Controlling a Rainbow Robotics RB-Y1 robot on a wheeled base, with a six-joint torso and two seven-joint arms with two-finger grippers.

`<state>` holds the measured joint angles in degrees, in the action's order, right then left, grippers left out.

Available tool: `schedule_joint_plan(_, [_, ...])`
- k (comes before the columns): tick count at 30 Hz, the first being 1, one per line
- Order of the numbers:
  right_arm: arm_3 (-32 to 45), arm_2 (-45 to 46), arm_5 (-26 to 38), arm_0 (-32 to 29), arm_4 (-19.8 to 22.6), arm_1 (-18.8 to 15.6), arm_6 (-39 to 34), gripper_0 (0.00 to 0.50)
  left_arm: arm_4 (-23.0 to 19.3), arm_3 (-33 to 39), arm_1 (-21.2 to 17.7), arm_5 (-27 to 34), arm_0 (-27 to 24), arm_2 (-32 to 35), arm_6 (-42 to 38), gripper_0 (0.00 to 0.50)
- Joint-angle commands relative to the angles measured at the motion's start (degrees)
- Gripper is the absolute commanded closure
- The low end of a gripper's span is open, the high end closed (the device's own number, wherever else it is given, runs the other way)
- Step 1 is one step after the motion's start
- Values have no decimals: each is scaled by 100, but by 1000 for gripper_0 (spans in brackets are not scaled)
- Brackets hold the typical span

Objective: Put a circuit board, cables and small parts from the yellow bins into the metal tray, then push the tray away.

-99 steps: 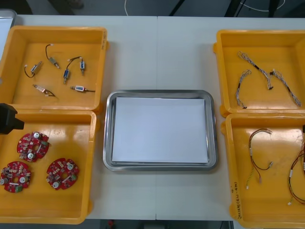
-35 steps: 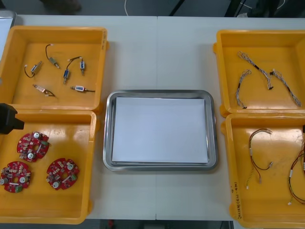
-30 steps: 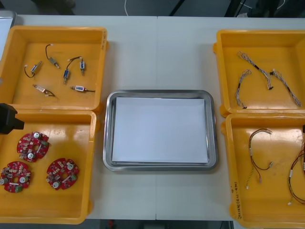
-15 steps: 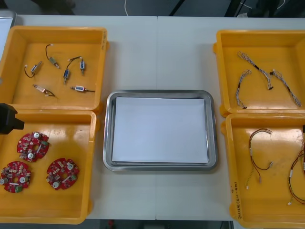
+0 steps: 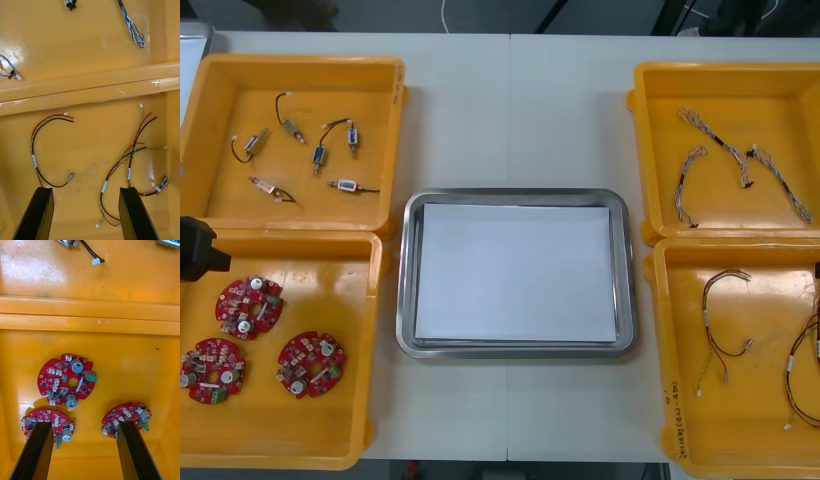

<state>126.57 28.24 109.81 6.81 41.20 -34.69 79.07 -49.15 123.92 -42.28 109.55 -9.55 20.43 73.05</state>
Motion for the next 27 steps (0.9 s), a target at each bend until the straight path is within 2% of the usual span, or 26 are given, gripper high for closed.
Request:
schedule_joint_plan(1, [26, 120, 19, -83, 19, -187, -76, 0, 55, 36, 79, 45, -153, -57, -599, 0])
schedule_joint_plan(23, [26, 120, 19, -83, 19, -187, -76, 0, 55, 36, 79, 45, -153, -57, -599, 0])
schedule_joint_plan(24, [26, 120, 19, -83, 19, -187, -76, 0, 72, -105, 141, 45, -4, -180, -670, 0])
schedule_joint_plan(27, [9, 146, 19, -224, 19, -64, -76, 0, 90, -140, 115, 45, 23, -242, -670, 0])
